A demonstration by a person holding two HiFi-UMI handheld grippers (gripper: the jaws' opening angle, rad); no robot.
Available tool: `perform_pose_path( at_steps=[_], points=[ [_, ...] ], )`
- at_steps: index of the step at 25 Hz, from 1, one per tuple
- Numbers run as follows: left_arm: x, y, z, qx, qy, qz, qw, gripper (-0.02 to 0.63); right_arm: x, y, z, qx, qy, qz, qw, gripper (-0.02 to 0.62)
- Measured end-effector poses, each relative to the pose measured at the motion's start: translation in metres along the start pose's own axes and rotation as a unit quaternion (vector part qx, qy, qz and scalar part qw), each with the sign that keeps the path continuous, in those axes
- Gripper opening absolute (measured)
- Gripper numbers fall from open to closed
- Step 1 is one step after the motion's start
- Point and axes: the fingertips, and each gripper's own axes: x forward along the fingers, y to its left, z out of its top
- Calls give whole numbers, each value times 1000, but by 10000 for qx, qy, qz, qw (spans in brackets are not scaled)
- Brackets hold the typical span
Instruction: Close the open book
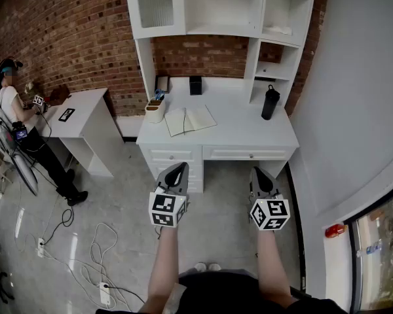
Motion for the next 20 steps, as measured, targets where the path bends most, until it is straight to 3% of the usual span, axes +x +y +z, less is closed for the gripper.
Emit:
perform_pose_path(
  at_steps=[20],
  points=[
    [5,3,-18,-129,168,-79,9997,9,7,4,-9,266,70,9,9996,-2]
  ],
)
